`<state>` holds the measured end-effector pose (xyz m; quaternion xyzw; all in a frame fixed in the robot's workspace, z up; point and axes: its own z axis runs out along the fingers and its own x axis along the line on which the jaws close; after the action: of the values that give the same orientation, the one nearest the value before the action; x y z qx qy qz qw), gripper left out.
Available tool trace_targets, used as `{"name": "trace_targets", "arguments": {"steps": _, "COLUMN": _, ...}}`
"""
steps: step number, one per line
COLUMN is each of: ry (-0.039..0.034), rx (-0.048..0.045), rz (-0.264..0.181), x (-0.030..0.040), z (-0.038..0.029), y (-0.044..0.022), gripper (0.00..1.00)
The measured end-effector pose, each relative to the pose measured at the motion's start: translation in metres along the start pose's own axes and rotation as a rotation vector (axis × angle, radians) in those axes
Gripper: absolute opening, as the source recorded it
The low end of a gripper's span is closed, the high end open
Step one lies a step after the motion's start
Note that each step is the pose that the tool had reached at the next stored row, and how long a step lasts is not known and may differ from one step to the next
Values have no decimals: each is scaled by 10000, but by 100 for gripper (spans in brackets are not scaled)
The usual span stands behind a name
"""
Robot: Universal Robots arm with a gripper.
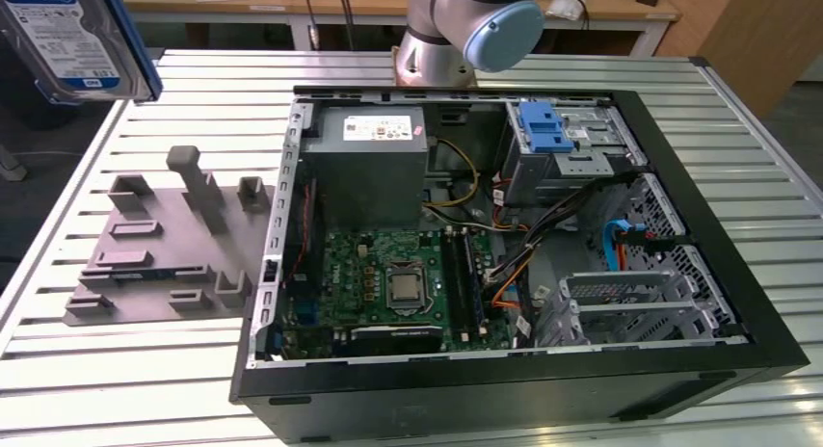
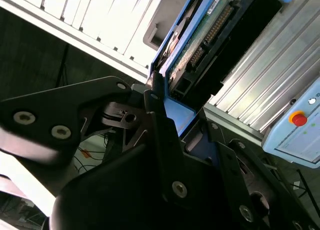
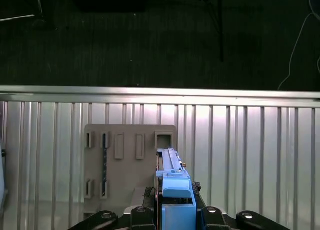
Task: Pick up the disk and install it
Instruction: 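Pick up the disk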
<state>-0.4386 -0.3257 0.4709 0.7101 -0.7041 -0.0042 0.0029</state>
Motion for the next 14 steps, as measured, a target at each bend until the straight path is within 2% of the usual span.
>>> {"name": "trace_targets", "arguments": {"steps": 3, "ry": 1, "rx": 2, "rz": 0, "x": 0, "z": -36, "y": 0, "gripper": 36}}
{"name": "trace_targets", "arguments": {"steps": 10, "ry": 2, "rx": 1, "rz": 0, "x": 3, "z": -40, "y": 1, "gripper": 36}}
{"name": "trace_targets", "arguments": {"steps": 14, "ry": -15, "rx": 3, "rz": 0, "x": 55, "z": -39, "y": 1, "gripper": 36}}
